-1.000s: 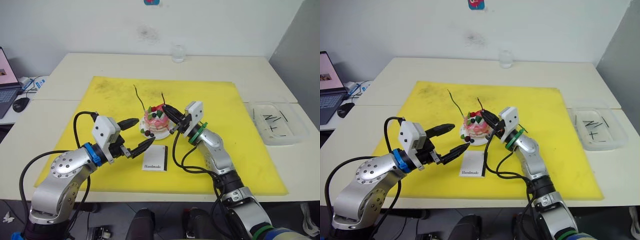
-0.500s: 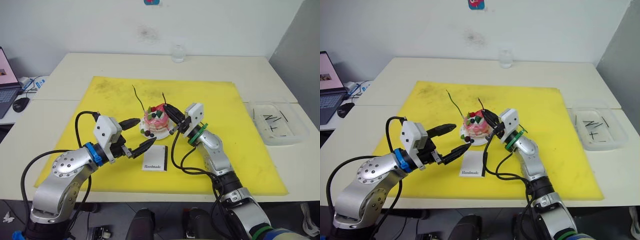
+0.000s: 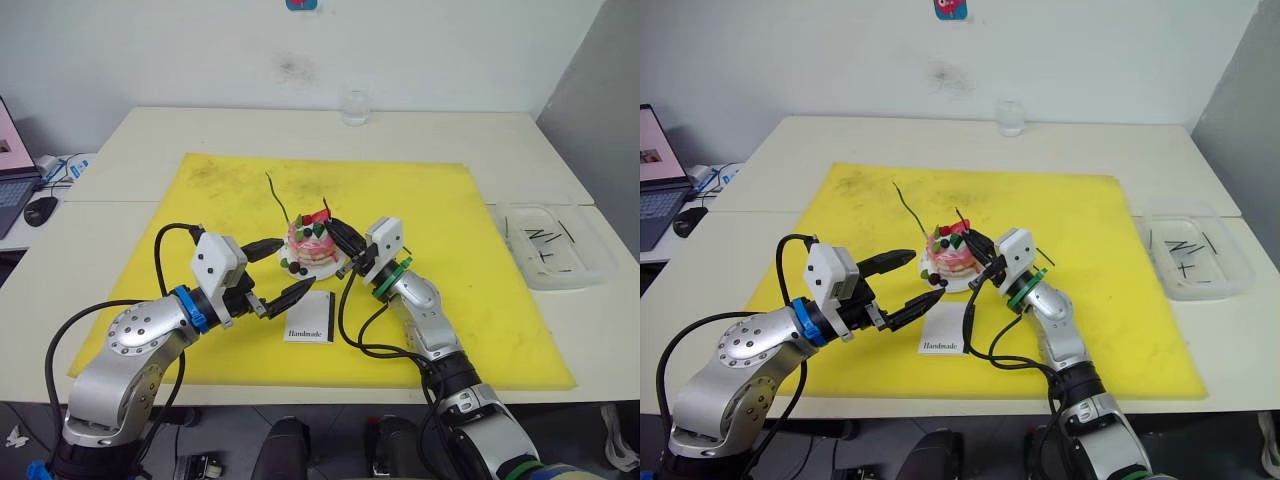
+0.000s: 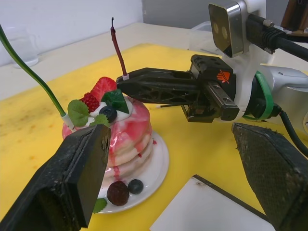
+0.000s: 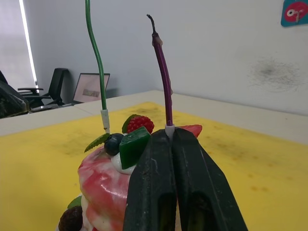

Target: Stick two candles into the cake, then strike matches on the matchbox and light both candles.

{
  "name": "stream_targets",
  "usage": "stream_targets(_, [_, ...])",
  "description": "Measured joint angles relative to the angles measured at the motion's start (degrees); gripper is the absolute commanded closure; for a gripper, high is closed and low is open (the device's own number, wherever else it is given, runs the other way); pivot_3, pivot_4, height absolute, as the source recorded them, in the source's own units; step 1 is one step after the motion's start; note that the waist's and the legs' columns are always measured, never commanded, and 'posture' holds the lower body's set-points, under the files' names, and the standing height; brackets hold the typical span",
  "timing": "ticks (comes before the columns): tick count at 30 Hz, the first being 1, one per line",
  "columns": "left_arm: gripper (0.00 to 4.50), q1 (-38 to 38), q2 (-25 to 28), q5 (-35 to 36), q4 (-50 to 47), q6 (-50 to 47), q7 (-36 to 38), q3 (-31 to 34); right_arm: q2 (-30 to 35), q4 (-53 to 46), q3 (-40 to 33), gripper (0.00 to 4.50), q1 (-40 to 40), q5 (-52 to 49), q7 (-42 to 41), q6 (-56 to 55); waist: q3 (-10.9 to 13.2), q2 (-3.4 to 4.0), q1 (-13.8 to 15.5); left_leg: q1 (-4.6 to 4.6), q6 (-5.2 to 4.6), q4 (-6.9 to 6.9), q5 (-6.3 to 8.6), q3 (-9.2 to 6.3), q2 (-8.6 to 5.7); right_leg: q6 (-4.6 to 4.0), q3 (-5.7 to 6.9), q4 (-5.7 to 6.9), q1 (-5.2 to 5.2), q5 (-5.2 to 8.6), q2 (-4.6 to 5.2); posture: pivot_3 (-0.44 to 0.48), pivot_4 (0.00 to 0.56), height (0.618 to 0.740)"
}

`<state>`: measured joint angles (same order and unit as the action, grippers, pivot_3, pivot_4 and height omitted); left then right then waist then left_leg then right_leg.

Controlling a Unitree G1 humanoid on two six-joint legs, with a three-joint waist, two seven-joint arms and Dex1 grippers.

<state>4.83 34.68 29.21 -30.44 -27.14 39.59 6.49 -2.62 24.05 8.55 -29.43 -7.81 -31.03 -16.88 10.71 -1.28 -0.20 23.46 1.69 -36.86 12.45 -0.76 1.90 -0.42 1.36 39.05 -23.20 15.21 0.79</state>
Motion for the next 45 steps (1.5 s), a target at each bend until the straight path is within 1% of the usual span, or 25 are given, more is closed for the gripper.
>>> stream_targets(9, [0.00, -0.1, -0.1, 0.0, 0.0, 0.0, -0.2, -0.7, -0.4, 0.6, 0.0, 4.48, 1.5, 0.0, 0.1, -0.2, 0.0, 0.00, 0.0, -0.17, 0.00, 0.06, 0.00, 0.26, 0.01, 0.03, -0.25, 0.01, 0.02, -0.02, 0.00, 0.000, 0.150, 0.740])
stream_targets(16, [0.00, -0.2, -0.2, -0.1, -0.1, 0.0, -0.2, -1.1, -1.0, -1.4, 0.2, 4.48, 1.8, -1.3, -1.2, 2.6, 0.0, -0.01, -0.2, -0.46, 0.00, 0.27, 0.00, 0.79, 0.05, 0.07, -0.69, 0.00, 0.04, -0.04, -0.01, 0.000, 0.150, 0.740])
stream_targets(19, [0.00, -0.2, -0.2, -0.1, -0.1, 0.0, -0.2, -1.3, -1.3, -2.2, 0.1, 3.81, 1.8, -1.3, -0.2, 3.8, 0.0, -0.01, -0.2, -0.47, 0.00, 0.33, 0.00, 0.86, 0.15, 0.07, -0.73, -0.01, 0.01, -0.04, -0.01, 0.000, 0.150, 0.740])
stream_targets(21, [0.00, -0.2, -0.3, -0.2, -0.1, 0.0, -0.2, -1.8, -1.3, -3.2, 0.2, 3.05, 1.8, -1.2, 0.2, 4.8, 0.0, -0.01, -0.2, -0.47, 0.00, 0.37, 0.00, 0.88, 0.17, 0.07, -0.73, -0.02, -0.01, -0.04, -0.02, 0.000, 0.150, 0.740])
stream_targets(22, [0.00, -0.2, -0.3, -0.2, -0.1, 0.0, -0.2, -1.8, -1.2, -3.9, 0.4, 2.75, 1.8, -1.1, 0.2, 5.1, 0.0, -0.01, -0.2, -0.47, 0.00, 0.37, 0.00, 0.89, 0.21, 0.07, -0.74, -0.03, -0.01, -0.04, -0.05, 0.000, 0.150, 0.740])
stream_targets(23, [0.00, -0.2, -0.4, -0.2, -0.1, 0.1, -0.2, -1.8, -1.0, -4.7, 0.7, 2.32, 1.9, -1.0, 0.2, 5.5, 0.0, -0.01, -0.2, -0.47, 0.00, 0.37, 0.00, 0.90, 0.24, 0.07, -0.74, -0.03, -0.01, -0.04, -0.08, 0.000, 0.150, 0.740])
stream_targets(24, [0.00, -0.2, -0.4, -0.2, -0.1, 0.1, -0.2, -1.8, -0.9, -5.4, 0.8, 2.11, 1.9, -1.0, 0.2, 5.8, 0.0, -0.01, -0.2, -0.47, 0.00, 0.38, 0.01, 0.91, 0.27, 0.07, -0.73, -0.03, -0.01, -0.04, -0.10, 0.000, 0.150, 0.740])
stream_targets(32, [0.00, 0.1, -0.7, -0.7, 0.0, 0.2, -0.2, -2.3, 1.5, -13.3, 1.8, 2.11, 3.3, -1.2, -0.2, 10.7, 0.0, -0.01, -0.2, -0.51, 0.01, 0.39, 0.01, 0.96, 0.59, 0.01, -0.73, -0.05, -0.02, -0.06, -0.44, 0.000, 0.150, 0.740])
stream_targets(37, [0.00, 0.6, -0.9, -0.6, 0.0, -0.6, -1.0, -2.1, 4.8, -19.1, 1.7, 2.11, 4.4, -1.8, -0.4, 15.7, 0.0, -0.01, -0.2, -0.53, 0.01, 0.45, 0.01, 1.05, 0.73, -0.07, -0.73, -0.05, -0.06, -0.08, -0.61, 0.000, 0.150, 0.740])
stream_targets(39, [0.00, 1.0, -0.6, 2.2, 0.1, -4.8, -1.7, -1.2, 7.4, -23.0, 1.5, 2.11, 5.4, -2.3, -0.8, 18.1, 0.0, -0.01, -0.2, -0.52, 0.01, 0.48, 0.01, 1.06, 0.74, -0.08, -0.70, -0.06, -0.06, -0.07, -0.62, 0.000, 0.150, 0.740])
stream_targets(42, [0.00, 2.1, 2.2, 14.6, 0.6, -18.4, -2.8, 3.0, 13.6, -30.9, 0.4, 2.11, 8.4, -3.0, -1.5, 24.6, 0.0, -0.03, -0.1, -0.51, 0.01, 0.50, 0.01, 1.04, 0.75, -0.09, -0.71, -0.09, -0.08, -0.06, -0.62, 0.000, 0.150, 0.740])
stream_targets(44, [0.00, 3.4, 4.2, 22.3, 2.5, -26.0, -3.9, 6.7, 17.6, -35.1, -1.1, 2.11, 9.9, -3.1, -1.7, 28.5, 0.0, -0.04, -0.2, -0.52, 0.01, 0.51, 0.01, 1.04, 0.74, -0.08, -0.69, -0.10, -0.08, -0.06, -0.63, 0.000, 0.150, 0.740])
stream_targets(45, [0.00, 4.1, 5.1, 24.7, 3.4, -28.5, -4.2, 8.0, 18.8, -36.5, -1.5, 2.28, 10.4, -3.5, -1.9, 29.9, 0.0, -0.05, -0.2, -0.53, 0.01, 0.51, 0.01, 1.03, 0.74, -0.08, -0.69, -0.10, -0.08, -0.06, -0.63, 0.000, 0.150, 0.740])
